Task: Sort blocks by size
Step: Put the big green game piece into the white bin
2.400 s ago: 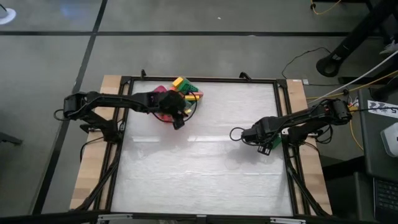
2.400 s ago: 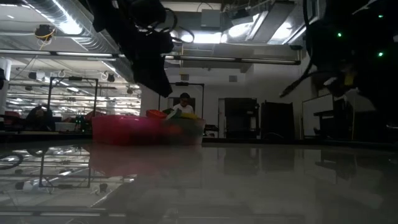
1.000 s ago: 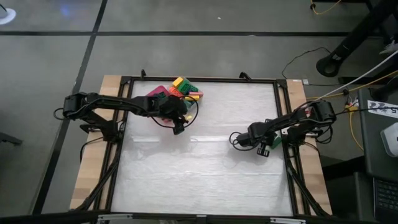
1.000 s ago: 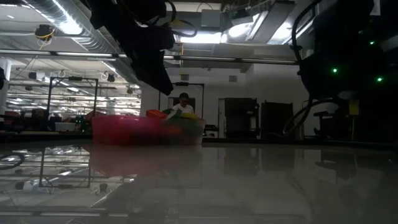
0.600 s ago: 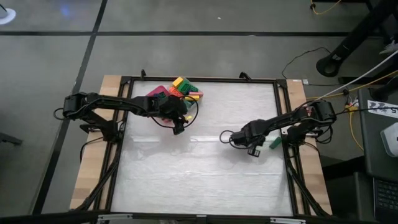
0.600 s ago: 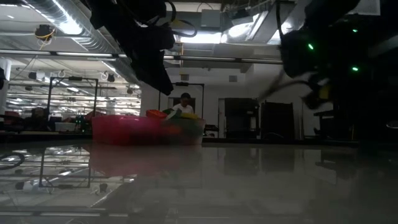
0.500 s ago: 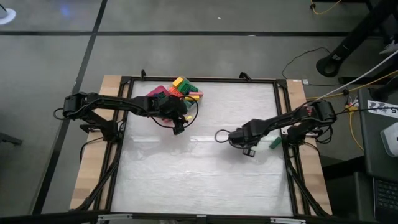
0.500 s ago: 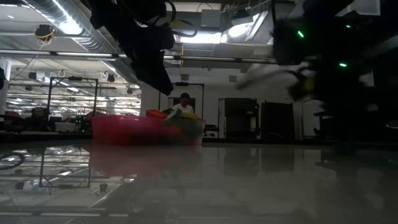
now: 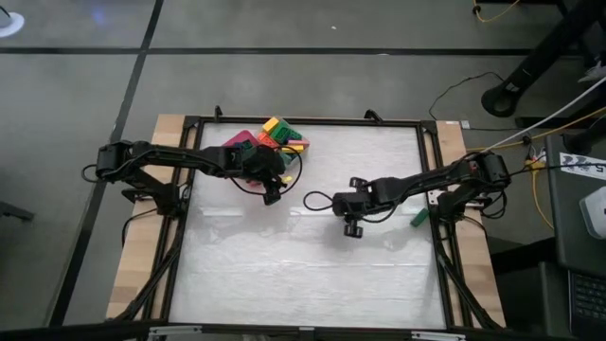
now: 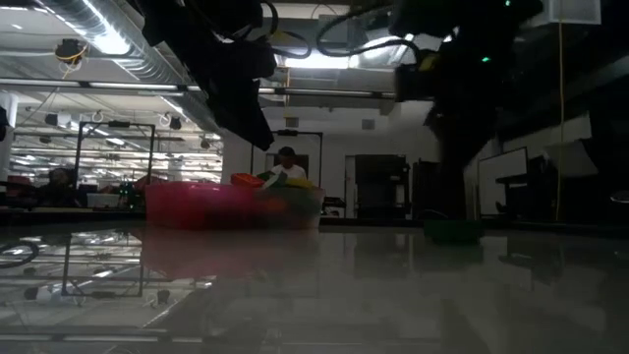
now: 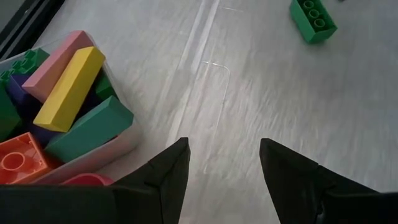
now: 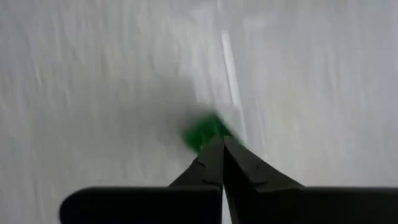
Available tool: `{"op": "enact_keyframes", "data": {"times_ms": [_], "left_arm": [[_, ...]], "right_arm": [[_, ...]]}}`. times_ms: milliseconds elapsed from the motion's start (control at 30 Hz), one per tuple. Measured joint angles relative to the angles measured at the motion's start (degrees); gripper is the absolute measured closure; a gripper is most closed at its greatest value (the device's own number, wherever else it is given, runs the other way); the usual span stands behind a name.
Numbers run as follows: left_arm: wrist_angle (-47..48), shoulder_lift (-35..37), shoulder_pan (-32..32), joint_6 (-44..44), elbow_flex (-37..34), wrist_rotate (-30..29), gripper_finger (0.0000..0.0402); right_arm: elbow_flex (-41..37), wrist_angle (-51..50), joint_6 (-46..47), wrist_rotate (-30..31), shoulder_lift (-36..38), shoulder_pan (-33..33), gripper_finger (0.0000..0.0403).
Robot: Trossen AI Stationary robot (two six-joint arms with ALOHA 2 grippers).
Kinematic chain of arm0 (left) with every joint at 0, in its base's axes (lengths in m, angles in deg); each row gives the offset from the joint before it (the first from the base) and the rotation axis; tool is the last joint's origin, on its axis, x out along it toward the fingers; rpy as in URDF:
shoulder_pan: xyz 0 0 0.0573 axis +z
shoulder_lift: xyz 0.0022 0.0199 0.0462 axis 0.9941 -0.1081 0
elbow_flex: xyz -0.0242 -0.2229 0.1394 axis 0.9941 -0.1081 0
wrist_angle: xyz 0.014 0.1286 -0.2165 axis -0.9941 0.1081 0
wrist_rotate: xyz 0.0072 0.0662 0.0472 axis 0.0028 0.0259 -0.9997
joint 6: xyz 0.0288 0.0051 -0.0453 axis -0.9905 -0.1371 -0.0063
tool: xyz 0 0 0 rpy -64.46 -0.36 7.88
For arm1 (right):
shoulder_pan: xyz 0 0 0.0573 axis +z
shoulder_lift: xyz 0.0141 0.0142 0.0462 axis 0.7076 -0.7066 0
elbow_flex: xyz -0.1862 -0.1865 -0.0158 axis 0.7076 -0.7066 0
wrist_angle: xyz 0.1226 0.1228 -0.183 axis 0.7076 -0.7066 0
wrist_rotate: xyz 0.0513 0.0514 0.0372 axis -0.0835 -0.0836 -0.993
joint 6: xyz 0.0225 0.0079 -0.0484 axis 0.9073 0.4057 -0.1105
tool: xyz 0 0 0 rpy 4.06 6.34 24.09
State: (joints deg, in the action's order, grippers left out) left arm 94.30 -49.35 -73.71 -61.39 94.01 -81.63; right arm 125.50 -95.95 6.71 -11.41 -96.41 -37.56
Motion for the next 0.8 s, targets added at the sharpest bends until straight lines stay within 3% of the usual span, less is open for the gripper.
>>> {"op": "enact_keyframes", "data": {"times_ms": [100,300,533,800], "left_arm": [[0.01,0.0,0.0,0.0,0.0,0.01,0.0219],[-0.01,0.0,0.01,0.0,0.0,0.01,0.0219],[-0.01,0.0,0.0,0.0,0.0,0.01,0.0219],[0.0,-0.01,0.0,-0.01,0.0,0.01,0.0219]], "right_arm": [[2.48,-12.37,3.74,-0.01,0.03,0.58,0.0398],[0.7,-33.92,20.15,-0.43,0.14,2.11,0.0398],[-7.07,-36.0,25.36,-10.11,0.1,5.45,0.0398],[-13.5,-36.03,28.88,-10.6,0.1,8.78,0.0398]]}}
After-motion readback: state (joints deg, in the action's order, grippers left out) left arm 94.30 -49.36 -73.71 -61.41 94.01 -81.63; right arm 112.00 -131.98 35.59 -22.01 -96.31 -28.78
